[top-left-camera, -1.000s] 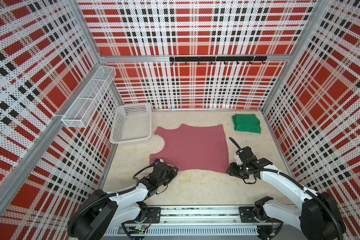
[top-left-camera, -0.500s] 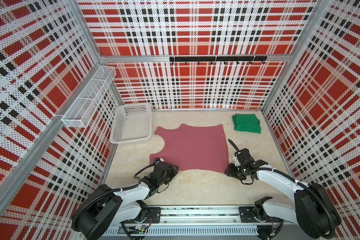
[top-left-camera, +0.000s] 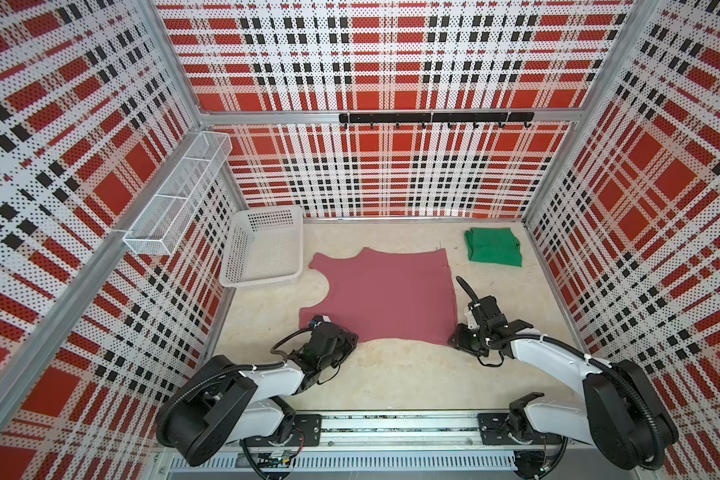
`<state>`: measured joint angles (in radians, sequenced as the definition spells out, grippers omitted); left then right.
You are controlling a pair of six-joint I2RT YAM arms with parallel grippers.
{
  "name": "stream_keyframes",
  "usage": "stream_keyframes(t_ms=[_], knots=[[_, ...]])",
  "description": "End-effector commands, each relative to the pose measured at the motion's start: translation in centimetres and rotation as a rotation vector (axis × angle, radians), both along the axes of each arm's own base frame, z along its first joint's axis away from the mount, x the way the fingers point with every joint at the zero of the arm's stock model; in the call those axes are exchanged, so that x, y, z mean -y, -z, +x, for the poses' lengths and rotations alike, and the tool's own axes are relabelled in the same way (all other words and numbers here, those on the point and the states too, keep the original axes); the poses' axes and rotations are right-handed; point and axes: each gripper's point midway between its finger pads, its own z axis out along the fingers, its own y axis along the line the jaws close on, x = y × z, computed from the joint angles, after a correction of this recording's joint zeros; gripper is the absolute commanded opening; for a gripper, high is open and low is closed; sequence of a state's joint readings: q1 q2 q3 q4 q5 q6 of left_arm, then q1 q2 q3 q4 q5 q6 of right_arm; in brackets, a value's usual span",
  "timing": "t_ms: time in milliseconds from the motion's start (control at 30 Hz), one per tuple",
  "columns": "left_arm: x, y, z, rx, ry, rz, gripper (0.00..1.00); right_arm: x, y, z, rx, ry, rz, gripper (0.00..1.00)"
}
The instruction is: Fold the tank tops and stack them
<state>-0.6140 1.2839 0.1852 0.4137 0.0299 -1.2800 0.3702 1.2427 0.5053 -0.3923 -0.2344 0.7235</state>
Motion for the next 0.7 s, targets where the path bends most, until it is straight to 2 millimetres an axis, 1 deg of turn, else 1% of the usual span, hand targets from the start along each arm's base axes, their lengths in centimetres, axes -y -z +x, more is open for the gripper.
stream_keyframes(t_ms=[0, 67, 100, 200, 400, 433, 533, 667], knots=[[0.5, -0.2, 0.1, -0.002, 0.019, -0.002, 0.07, 0.2, 0.2, -0.1, -0.003, -0.001, -0.016, 0.20], [0.5, -0.5, 0.1, 0.008, 0.019, -0.005, 0.01, 0.5, 0.0, -0.4, -0.008, -0.004, -0.033, 0.10], [0.4, -0.6, 0.1, 0.007, 0.019, -0.002, 0.00, 0.8, -0.1, -0.5, -0.011, -0.006, -0.046, 0.07], [0.2, -0.9, -0.1, 0.008, 0.022, 0.022, 0.00, 1.5, -0.7, -1.3, -0.030, -0.016, -0.090, 0.00], [-0.5, -1.4, -1.8, -0.021, 0.038, 0.081, 0.00, 2.9, -1.7, -3.7, -0.097, -0.040, -0.170, 0.00], [-0.7, -1.7, -2.0, -0.022, 0.037, 0.095, 0.00, 2.8, -1.9, -3.9, -0.104, -0.045, -0.165, 0.00], [-1.5, -2.8, -2.1, -0.009, 0.027, 0.131, 0.00, 2.8, -2.9, -3.9, -0.098, -0.059, -0.167, 0.00], [-1.8, -4.3, -1.2, 0.016, 0.063, 0.187, 0.00, 2.9, -4.1, -2.7, -0.087, -0.093, -0.215, 0.00]])
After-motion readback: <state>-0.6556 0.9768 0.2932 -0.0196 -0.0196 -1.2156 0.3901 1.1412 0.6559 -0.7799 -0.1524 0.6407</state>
